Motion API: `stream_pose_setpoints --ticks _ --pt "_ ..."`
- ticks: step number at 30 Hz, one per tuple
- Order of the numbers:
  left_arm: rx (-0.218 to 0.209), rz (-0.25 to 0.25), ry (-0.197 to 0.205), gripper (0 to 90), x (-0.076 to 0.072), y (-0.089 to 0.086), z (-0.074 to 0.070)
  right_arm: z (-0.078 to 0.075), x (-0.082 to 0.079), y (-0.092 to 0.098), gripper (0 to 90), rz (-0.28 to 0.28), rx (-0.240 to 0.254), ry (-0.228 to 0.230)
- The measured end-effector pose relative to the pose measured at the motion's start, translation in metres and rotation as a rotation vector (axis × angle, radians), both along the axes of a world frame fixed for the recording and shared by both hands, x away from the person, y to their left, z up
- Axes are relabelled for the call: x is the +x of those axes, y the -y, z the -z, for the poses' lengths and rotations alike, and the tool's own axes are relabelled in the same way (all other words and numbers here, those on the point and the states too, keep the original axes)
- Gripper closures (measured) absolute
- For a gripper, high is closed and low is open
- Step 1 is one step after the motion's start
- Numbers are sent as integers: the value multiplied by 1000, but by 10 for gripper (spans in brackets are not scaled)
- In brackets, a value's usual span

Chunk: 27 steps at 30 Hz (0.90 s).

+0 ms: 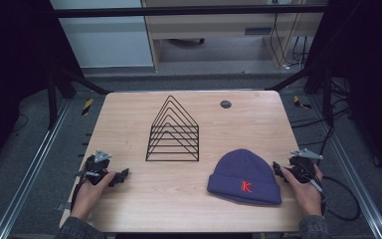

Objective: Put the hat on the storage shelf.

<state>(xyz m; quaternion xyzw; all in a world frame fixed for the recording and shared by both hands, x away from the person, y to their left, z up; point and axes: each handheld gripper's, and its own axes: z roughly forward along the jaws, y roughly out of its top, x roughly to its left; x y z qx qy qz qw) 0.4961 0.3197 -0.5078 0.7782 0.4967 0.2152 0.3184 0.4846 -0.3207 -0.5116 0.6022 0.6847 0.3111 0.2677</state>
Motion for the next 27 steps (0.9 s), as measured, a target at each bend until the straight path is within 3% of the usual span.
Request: stream_pose_setpoints --ticks 4,8,13,16,17,18,22,24,27 --pt "0 -3 2 0 0 0 0 -1 2 0 165 8 3 -10" --pt "-1 -8 2 0 -1 1 0 -29 6 -3 172 -4 -11 17" --pt "8 -5 -14 0 -1 1 -1 -58 18 -23 186 -129 -35 -10" --pt "9 -4 -15 0 -1 1 -1 -69 28 -41 225 -216 -48 -60" --pt "9 -4 -15 0 -1 1 -1 -69 28 -41 225 -216 -48 -60" --pt "9 -3 -15 0 -1 1 -1 -72 36 -52 259 -267 -58 -89" --pt "8 -2 -13 0 -1 1 -1 -75 45 -65 354 -322 -49 -128" --pt "8 -3 -14 0 -1 1 -1 -71 53 -71 438 -358 -48 -155" --pt "8 -2 -13 0 -1 1 -1 -64 59 -76 479 -376 -26 -190"
